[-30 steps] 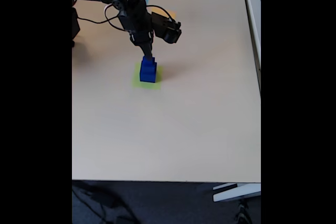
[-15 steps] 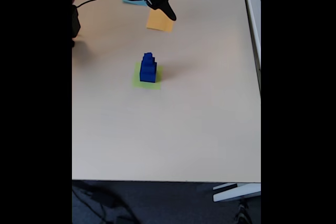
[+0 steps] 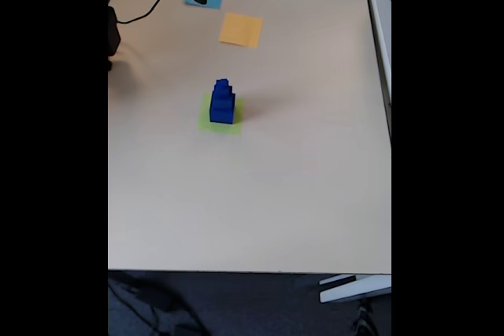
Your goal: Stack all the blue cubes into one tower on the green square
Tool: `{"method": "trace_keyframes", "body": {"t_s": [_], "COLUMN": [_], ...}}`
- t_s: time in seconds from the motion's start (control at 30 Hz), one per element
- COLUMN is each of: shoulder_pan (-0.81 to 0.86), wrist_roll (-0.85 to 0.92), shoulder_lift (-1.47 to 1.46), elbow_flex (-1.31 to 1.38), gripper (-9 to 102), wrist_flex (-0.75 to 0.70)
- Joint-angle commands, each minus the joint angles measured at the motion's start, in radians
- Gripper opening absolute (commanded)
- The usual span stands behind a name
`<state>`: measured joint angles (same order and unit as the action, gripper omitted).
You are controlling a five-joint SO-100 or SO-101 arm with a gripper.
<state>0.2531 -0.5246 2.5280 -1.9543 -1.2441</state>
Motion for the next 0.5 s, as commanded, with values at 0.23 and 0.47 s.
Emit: {"method": "trace_keyframes", "body": {"t_s": [0.23,0.47], "shoulder_pan": [-0.015,0.002], "wrist_roll": [0.204,0.291], "shoulder_lift": [0.583,0.85], "elbow_flex": [-0.58,-0.836], "gripper": [0,0], "wrist_flex": [0.069,0.137]}}
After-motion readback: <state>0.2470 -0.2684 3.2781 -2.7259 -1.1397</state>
